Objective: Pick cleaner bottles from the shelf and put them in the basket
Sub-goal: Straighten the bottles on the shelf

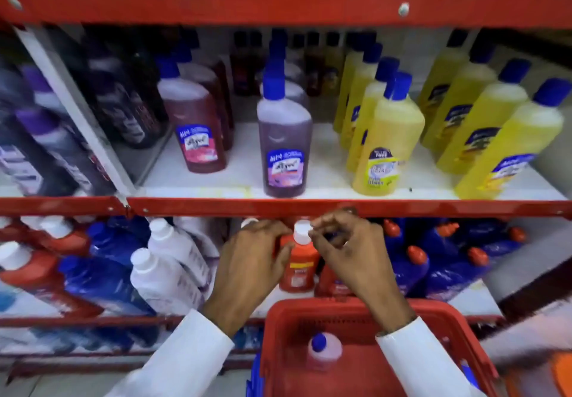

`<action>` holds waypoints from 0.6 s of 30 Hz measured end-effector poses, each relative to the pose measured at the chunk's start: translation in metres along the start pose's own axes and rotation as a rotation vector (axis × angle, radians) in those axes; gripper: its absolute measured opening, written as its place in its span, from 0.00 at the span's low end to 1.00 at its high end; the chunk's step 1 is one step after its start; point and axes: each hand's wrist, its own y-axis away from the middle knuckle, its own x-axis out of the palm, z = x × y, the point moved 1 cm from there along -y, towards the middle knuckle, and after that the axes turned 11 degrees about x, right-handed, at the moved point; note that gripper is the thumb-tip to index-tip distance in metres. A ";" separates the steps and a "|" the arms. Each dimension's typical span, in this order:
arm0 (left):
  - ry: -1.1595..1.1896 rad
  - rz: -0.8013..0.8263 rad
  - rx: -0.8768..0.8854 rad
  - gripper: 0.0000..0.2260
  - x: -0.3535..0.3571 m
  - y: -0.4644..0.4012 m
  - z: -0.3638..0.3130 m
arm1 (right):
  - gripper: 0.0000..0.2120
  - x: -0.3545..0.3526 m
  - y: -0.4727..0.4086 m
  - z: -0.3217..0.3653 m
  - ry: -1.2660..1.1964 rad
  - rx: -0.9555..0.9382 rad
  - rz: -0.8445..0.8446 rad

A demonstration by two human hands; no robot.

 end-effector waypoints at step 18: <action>0.003 -0.026 -0.050 0.23 0.006 -0.014 0.092 | 0.38 0.064 -0.100 0.103 -0.463 0.174 -0.300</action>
